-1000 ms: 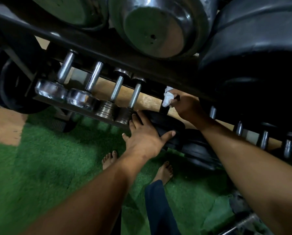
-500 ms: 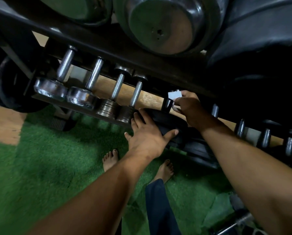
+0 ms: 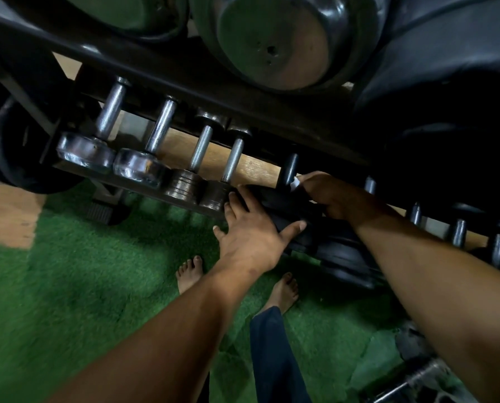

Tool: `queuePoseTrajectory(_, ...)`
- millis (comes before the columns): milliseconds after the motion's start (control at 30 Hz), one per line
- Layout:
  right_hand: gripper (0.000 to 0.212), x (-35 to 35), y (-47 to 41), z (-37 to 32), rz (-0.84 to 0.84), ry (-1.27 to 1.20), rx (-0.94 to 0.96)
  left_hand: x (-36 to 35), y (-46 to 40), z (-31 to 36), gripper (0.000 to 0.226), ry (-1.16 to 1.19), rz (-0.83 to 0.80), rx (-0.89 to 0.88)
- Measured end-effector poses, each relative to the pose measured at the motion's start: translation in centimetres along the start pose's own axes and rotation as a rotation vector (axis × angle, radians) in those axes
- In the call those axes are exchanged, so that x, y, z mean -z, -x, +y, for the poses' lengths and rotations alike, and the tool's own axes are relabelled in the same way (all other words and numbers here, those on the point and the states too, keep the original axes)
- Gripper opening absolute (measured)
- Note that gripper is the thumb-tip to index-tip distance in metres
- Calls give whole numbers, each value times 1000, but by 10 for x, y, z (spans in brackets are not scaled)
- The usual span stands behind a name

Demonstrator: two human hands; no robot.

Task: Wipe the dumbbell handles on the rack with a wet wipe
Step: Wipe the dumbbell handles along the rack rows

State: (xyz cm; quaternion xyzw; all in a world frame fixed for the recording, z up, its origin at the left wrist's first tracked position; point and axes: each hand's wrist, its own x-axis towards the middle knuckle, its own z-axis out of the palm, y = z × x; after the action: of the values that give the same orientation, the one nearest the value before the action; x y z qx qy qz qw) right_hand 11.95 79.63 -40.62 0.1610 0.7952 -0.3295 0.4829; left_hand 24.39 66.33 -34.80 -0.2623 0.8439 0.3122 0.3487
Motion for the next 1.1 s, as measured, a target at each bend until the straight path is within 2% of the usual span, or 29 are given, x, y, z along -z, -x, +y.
queuePoseTrajectory(133,20,-5,5,-4,47,-141,-56,0,0,0,137,-1,0,-1)
queuePoseTrajectory(200,14,-7,10,-7,157,-196,-35,-1,-1,0,137,3,1,-1)
queuePoseTrajectory(233,14,-7,12,-7,261,-160,36,-1,-1,0,137,3,1,-1)
queuePoseTrajectory(333,12,-7,24,-10,552,263,302,-2,0,-1,137,1,14,-5)
queuePoseTrajectory(400,26,-7,27,-12,602,561,444,-3,0,-1,136,2,21,-10)
queuePoseTrajectory(533,33,-4,14,-22,434,723,625,-2,1,-1,136,9,19,-19)
queuePoseTrajectory(567,30,-3,13,-26,382,688,646,-2,1,-2,135,13,20,-22)
queuePoseTrajectory(633,16,-2,14,-35,301,792,702,-2,1,-2,135,18,24,-27)
queuePoseTrajectory(733,25,0,13,-48,179,889,690,-3,1,-3,134,22,31,-35)
queuePoseTrajectory(833,18,1,11,-59,70,961,652,-5,1,-4,134,29,49,-40)
queuePoseTrajectory(967,20,-9,9,-70,-13,1349,580,-5,2,-4,133,38,55,-44)
queuePoseTrajectory(1100,22,-12,4,-70,-168,1261,536,-4,1,-5,133,43,48,-50)
